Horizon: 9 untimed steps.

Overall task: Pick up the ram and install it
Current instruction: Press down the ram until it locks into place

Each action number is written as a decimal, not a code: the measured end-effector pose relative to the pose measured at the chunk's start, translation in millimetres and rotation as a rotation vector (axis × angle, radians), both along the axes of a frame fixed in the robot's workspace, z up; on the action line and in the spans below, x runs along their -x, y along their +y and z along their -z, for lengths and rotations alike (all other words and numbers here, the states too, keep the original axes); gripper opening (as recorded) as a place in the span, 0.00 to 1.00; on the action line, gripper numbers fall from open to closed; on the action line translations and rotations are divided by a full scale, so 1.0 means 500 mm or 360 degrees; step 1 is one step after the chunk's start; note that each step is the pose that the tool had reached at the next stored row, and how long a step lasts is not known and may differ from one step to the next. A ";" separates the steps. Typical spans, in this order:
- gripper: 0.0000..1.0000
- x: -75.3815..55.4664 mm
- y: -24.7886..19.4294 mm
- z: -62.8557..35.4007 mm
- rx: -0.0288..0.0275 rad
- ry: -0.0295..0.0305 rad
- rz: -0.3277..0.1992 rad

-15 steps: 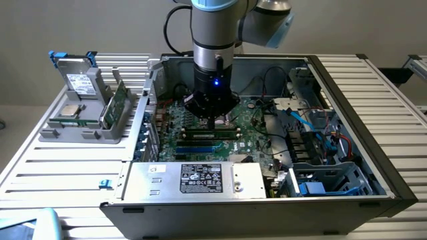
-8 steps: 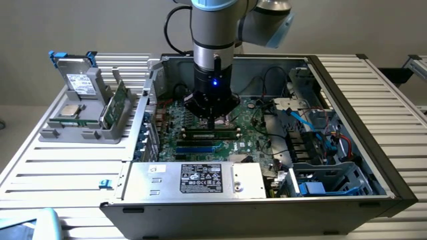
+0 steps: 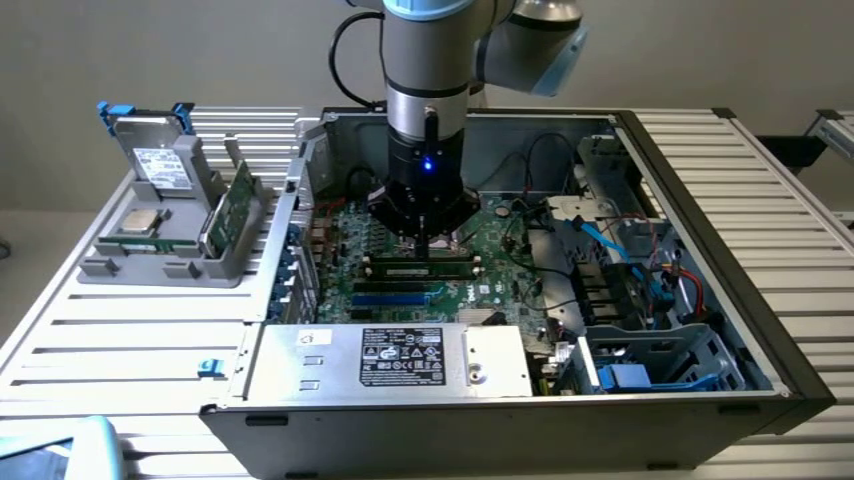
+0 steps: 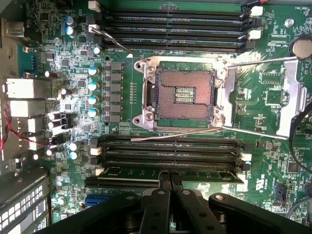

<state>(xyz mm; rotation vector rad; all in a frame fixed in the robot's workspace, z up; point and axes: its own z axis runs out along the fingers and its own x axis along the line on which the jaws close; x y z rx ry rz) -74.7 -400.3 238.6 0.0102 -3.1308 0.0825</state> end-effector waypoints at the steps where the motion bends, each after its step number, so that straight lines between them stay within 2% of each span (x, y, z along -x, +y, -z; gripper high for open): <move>1: 0.11 0.000 0.0000 0.000 0.00004 -0.00002 0.0005; 9: 0.11 0.000 0.0001 0.000 0.00004 -0.00007 0.0005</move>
